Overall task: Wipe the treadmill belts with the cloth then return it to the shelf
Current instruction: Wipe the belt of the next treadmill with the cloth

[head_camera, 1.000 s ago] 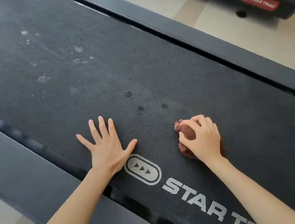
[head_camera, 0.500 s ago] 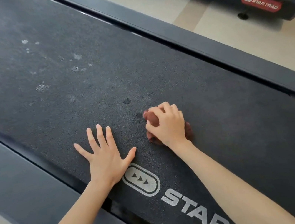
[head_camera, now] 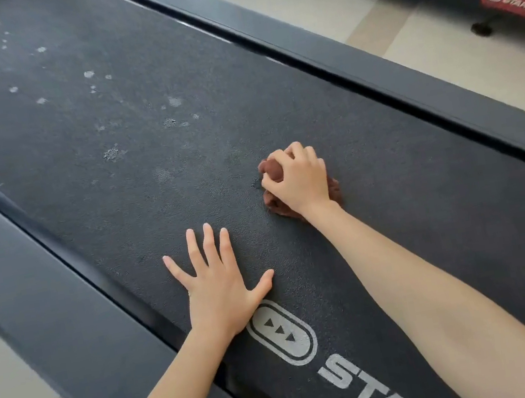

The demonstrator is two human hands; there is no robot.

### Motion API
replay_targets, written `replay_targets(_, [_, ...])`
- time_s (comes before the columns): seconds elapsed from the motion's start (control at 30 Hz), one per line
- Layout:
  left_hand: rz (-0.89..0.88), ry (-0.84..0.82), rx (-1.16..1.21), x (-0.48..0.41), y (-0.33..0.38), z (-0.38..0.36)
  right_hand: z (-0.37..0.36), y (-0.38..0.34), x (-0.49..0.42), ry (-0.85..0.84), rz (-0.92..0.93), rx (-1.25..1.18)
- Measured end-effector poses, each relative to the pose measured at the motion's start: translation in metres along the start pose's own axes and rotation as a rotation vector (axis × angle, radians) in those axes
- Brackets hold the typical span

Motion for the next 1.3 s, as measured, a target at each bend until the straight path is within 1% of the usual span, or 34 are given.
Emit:
replay_targets(0.07, [0.002, -0.002, -0.001, 0.001, 0.000, 0.002, 0.008, -0.020, 0.026, -0.016, 0.202, -0.090])
replay_targets(0.1, [0.004, 0.003, 0.000, 0.001, 0.000, 0.002, 0.014, -0.019, 0.042, -0.016, 0.300, -0.137])
replay_targets(0.13, [0.006, 0.008, 0.003, 0.000, 0.000, 0.003, 0.022, -0.012, 0.054, -0.010, 0.376, -0.165])
replay_targets(0.17, [0.006, 0.014, 0.009, 0.000, 0.000, 0.003, 0.026, -0.002, 0.056, 0.007, 0.410, -0.180])
replay_targets(0.2, [0.009, 0.024, 0.012, 0.001, -0.001, 0.003, 0.026, 0.007, 0.048, 0.018, 0.398, -0.178])
replay_targets(0.23, [0.010, 0.037, 0.014, 0.000, -0.001, 0.002, 0.020, 0.011, 0.031, 0.034, 0.347, -0.156])
replay_targets(0.33, [0.003, 0.070, 0.020, 0.000, -0.002, -0.001, -0.009, 0.006, -0.027, 0.064, 0.093, -0.032])
replay_targets(0.4, [0.013, 0.081, 0.031, -0.001, -0.003, 0.000, -0.026, -0.006, -0.046, 0.044, 0.032, 0.058])
replay_targets(0.47, [0.026, 0.083, 0.032, 0.000, -0.004, 0.002, -0.025, -0.014, -0.041, 0.027, 0.065, 0.053])
replay_targets(0.5, [0.030, 0.075, 0.033, 0.000, -0.004, 0.003, -0.021, -0.018, -0.030, 0.012, 0.135, 0.018])
replay_targets(0.57, [0.041, 0.061, 0.031, -0.001, -0.005, 0.005, -0.001, -0.021, 0.004, -0.006, 0.290, -0.078])
replay_targets(0.67, [0.050, 0.058, 0.022, 0.000, -0.005, 0.005, 0.037, 0.001, 0.067, -0.029, 0.372, -0.157])
replay_targets(0.7, [0.050, 0.059, 0.024, 0.000, -0.005, 0.003, 0.048, 0.012, 0.093, -0.028, 0.358, -0.170])
replay_targets(0.77, [0.052, 0.061, 0.035, 0.000, -0.006, 0.000, 0.066, 0.033, 0.149, 0.010, 0.269, -0.155])
replay_targets(0.83, [0.059, 0.067, 0.028, -0.003, -0.008, 0.000, 0.080, 0.035, 0.190, 0.039, 0.200, -0.149])
replay_targets(0.87, [0.064, 0.056, 0.018, -0.004, -0.008, 0.002, 0.083, 0.031, 0.196, 0.045, 0.189, -0.151])
replay_targets(0.97, [0.053, 0.010, 0.006, -0.001, -0.005, 0.005, 0.080, 0.011, 0.165, 0.007, 0.254, -0.146])
replay_targets(1.03, [-0.037, 0.018, 0.002, 0.005, -0.012, 0.008, 0.065, -0.001, 0.132, 0.014, 0.228, -0.102])
replay_targets(1.07, [-0.110, 0.020, -0.011, 0.010, -0.019, 0.011, 0.055, -0.006, 0.117, 0.023, 0.181, -0.057])
replay_targets(1.13, [-0.246, 0.045, -0.022, 0.025, -0.041, 0.026, 0.040, -0.011, 0.098, 0.049, 0.017, 0.045])
replay_targets(1.17, [-0.270, 0.075, -0.001, 0.031, -0.057, 0.037, 0.039, -0.012, 0.097, 0.057, -0.075, 0.092])
replay_targets(1.2, [-0.260, 0.104, 0.018, 0.034, -0.079, 0.048, 0.039, -0.015, 0.101, 0.057, -0.141, 0.117])
replay_targets(1.23, [-0.229, 0.129, 0.023, 0.034, -0.103, 0.058, 0.041, -0.021, 0.109, 0.059, -0.168, 0.117])
replay_targets(1.3, [-0.152, 0.135, 0.002, 0.028, -0.149, 0.067, 0.045, -0.046, 0.135, 0.058, -0.100, 0.064])
Point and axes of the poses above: each hand's wrist, its own x-axis away from the middle knuckle, its own z-axis out of the back of the hand, y = z × x, the point moved 7 cm from there along -x, towards the middle knuckle, and after that the axes turned 13 degrees about y, right-handed, at the moved point
